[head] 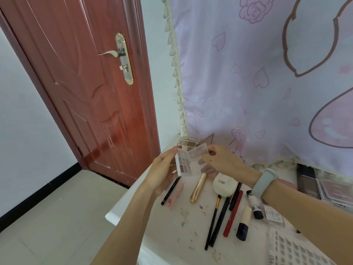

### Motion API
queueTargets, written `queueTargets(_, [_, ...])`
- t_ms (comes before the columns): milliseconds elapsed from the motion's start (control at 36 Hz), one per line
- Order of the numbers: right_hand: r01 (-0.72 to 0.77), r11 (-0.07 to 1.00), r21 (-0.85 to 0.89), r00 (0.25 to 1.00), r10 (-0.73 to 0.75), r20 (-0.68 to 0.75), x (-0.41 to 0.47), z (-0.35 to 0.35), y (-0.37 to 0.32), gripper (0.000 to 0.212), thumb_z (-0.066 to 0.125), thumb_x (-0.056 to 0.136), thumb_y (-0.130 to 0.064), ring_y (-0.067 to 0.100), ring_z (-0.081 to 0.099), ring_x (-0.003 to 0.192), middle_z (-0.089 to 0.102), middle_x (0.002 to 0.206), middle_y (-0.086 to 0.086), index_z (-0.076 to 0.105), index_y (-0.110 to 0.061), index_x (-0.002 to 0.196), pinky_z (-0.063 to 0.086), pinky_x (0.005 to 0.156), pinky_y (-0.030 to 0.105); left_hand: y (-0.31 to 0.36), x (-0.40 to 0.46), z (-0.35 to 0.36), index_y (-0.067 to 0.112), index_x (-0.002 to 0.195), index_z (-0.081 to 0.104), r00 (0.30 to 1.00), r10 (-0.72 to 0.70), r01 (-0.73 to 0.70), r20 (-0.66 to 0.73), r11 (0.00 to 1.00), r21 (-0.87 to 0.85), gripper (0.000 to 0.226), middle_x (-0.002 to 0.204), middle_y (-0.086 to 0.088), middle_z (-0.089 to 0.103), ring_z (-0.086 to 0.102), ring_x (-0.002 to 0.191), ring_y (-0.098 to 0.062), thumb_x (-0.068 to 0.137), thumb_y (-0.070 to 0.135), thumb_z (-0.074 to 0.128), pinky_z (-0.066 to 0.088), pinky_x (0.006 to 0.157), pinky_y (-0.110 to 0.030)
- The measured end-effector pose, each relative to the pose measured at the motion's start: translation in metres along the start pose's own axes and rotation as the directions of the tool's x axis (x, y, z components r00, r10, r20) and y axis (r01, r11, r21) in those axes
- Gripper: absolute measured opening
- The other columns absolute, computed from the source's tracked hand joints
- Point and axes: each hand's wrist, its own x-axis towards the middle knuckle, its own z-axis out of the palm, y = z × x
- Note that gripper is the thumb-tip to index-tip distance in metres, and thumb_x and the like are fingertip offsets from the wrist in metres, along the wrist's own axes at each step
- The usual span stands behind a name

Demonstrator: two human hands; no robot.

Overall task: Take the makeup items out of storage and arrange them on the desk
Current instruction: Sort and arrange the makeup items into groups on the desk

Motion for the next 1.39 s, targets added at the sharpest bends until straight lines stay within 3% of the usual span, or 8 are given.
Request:
queueTargets(139, [-0.036, 0.994, 0.106, 0.994, 0.047, -0.102, 0.008, -0.011, 0.013, 0.009, 0.050, 0.089, -0.009, 0.017, 0.069, 0.059, 0.069, 0.080, 0.007, 0.058, -0.011, 0.092, 0.058, 0.056, 0.027, -0.001, 0.020, -0.003, 0.016, 0.103, 0.069, 0.996, 0.016, -0.005, -0.088, 0.992, 0.126, 0.033, 0.091, -0.001, 0.074, 0.070, 0.081, -0.010, 0.101, 0.030, 0.039, 0.054, 0.062, -0.019])
queueTargets(250, [-0.007, 0.988, 0.156, 0.976, 0.041, -0.216, 0.014, -0.024, 0.019, 0.010, 0.052, 0.087, -0.007, 0.021, 0.070, 0.060, 0.070, 0.061, -0.001, 0.060, -0.008, 0.081, 0.060, 0.065, 0.038, -0.017, 0.038, -0.013, 0.013, 0.093, 0.064, 0.967, 0.121, -0.008, -0.223, 0.893, 0.450, 0.031, 0.091, -0.002, 0.066, 0.060, 0.084, -0.017, 0.100, 0.029, 0.039, 0.047, 0.079, -0.024])
queueTargets(361, [-0.008, 0.989, 0.146, 0.968, 0.044, -0.245, 0.018, -0.035, 0.016, 0.015, 0.051, 0.090, -0.009, 0.023, 0.070, 0.059, 0.072, 0.073, 0.008, 0.061, 0.002, 0.094, 0.060, 0.064, 0.035, -0.038, 0.046, -0.023, 0.021, 0.116, 0.063, 0.963, 0.263, -0.045, -0.053, 0.352, 0.935, 0.032, 0.117, 0.004, 0.060, 0.052, 0.108, -0.017, 0.098, 0.030, 0.039, 0.041, 0.091, -0.032])
queueTargets(500, [0.042, 0.966, 0.257, 0.961, 0.031, -0.273, 0.023, -0.036, 0.010, 0.014, 0.052, 0.092, -0.008, 0.020, 0.070, 0.058, 0.070, 0.072, 0.006, 0.063, -0.001, 0.090, 0.057, 0.052, 0.027, -0.060, 0.042, -0.025, 0.034, 0.148, 0.016, 0.999, -0.026, -0.044, 0.042, -0.061, 0.997, 0.059, 0.158, 0.005, 0.006, 0.006, 0.144, -0.022, 0.095, 0.057, 0.026, 0.010, 0.114, -0.052])
queueTargets(611, [0.027, 0.969, 0.245, 0.950, 0.052, -0.309, 0.032, -0.024, 0.006, 0.025, 0.052, 0.089, -0.009, 0.032, 0.069, 0.081, 0.067, 0.094, 0.027, 0.061, 0.012, 0.099, 0.060, 0.064, 0.039, -0.064, 0.034, -0.027, 0.032, 0.150, 0.008, 0.997, -0.044, -0.066, 0.063, -0.084, 0.994, 0.056, 0.159, 0.006, -0.004, -0.005, 0.145, -0.019, 0.098, 0.050, 0.021, 0.003, 0.116, -0.048])
queueTargets(694, [-0.013, 0.922, 0.388, 0.967, 0.111, -0.231, 0.040, -0.008, 0.005, 0.030, 0.050, 0.089, -0.005, 0.020, 0.071, 0.074, 0.059, 0.107, 0.034, 0.055, 0.017, 0.109, 0.056, 0.052, 0.026, -0.064, 0.026, -0.029, 0.032, 0.149, 0.012, 0.997, -0.053, -0.057, 0.054, -0.067, 0.996, 0.054, 0.159, 0.007, -0.004, -0.005, 0.145, -0.018, 0.099, 0.049, 0.020, 0.002, 0.117, -0.044])
queueTargets(889, [-0.135, 0.807, 0.575, 0.964, 0.241, -0.112, 0.052, 0.029, 0.005, 0.007, 0.058, 0.084, -0.004, 0.022, 0.069, 0.059, 0.066, 0.075, 0.014, 0.059, 0.002, 0.086, 0.054, 0.048, 0.024, -0.063, 0.004, -0.029, 0.030, 0.149, 0.014, 0.996, -0.074, -0.061, 0.057, -0.057, 0.997, 0.053, 0.159, 0.007, -0.004, -0.006, 0.145, -0.019, 0.100, 0.046, 0.021, 0.001, 0.117, -0.045])
queueTargets(1389, [-0.220, 0.926, 0.307, 0.949, 0.276, -0.151, 0.057, 0.038, 0.017, 0.003, 0.055, 0.083, -0.002, 0.037, 0.069, 0.080, 0.067, 0.089, 0.024, 0.053, -0.002, 0.085, 0.056, 0.078, 0.050, -0.068, -0.014, -0.031, 0.031, 0.150, 0.001, 0.988, -0.068, -0.148, 0.142, -0.086, 0.985, 0.052, 0.157, 0.010, -0.012, -0.013, 0.144, -0.014, 0.102, 0.040, 0.017, 0.000, 0.115, -0.048])
